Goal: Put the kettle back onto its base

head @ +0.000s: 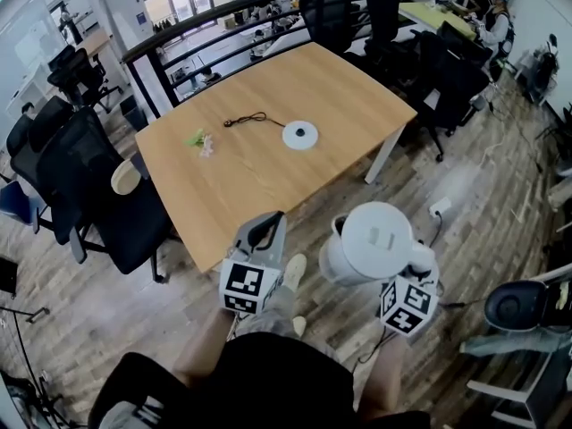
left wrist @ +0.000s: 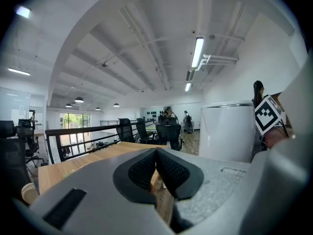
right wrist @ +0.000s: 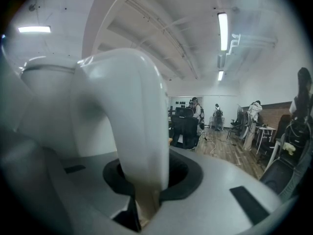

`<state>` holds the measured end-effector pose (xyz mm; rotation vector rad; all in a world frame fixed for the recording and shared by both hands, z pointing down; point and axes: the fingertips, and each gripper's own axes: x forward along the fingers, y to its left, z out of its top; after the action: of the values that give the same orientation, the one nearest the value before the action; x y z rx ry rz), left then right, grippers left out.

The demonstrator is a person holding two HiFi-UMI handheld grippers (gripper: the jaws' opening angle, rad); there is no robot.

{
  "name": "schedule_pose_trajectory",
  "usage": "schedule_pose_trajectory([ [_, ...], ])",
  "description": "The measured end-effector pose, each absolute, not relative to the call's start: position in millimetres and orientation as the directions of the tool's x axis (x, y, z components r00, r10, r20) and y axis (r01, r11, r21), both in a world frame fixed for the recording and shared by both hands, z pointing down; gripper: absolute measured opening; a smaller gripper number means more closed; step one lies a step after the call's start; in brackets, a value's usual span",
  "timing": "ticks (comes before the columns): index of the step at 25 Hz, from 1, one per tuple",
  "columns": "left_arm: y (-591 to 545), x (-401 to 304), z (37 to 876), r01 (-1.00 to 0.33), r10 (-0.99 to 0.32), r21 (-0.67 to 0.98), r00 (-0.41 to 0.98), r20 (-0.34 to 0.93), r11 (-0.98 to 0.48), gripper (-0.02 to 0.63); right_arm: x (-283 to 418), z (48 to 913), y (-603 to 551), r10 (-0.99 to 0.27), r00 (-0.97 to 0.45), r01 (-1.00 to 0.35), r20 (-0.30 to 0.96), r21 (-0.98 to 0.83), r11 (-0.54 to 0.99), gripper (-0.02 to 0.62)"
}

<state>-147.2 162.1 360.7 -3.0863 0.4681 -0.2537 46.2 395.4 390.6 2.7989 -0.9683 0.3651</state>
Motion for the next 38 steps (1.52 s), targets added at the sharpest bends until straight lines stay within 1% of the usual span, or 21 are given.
schedule_pose_trajectory([
  [10, 131, -83, 366, -0.268, -0.269, -0.031, 0.948, 0.172, -0.963, 0.003, 102, 398, 369, -0.565, 0.771, -0.606, 0.294, 0.065, -0.793, 0.071],
  [28, 23, 43, 370, -0.248, -0.243, -0.002, 0.947, 0.208, -0.969, 0.003, 221, 395, 263, -0.548, 0.776, -0.593, 0.312, 0.067, -0.803, 0.071],
  [38, -26, 85, 374, -0.257, -0.247, 0.017, 0.944, 0.220, -0.966, 0.003, 263, 394, 210, -0.554, 0.762, -0.608, 0.335, 0.079, -0.790, 0.072],
])
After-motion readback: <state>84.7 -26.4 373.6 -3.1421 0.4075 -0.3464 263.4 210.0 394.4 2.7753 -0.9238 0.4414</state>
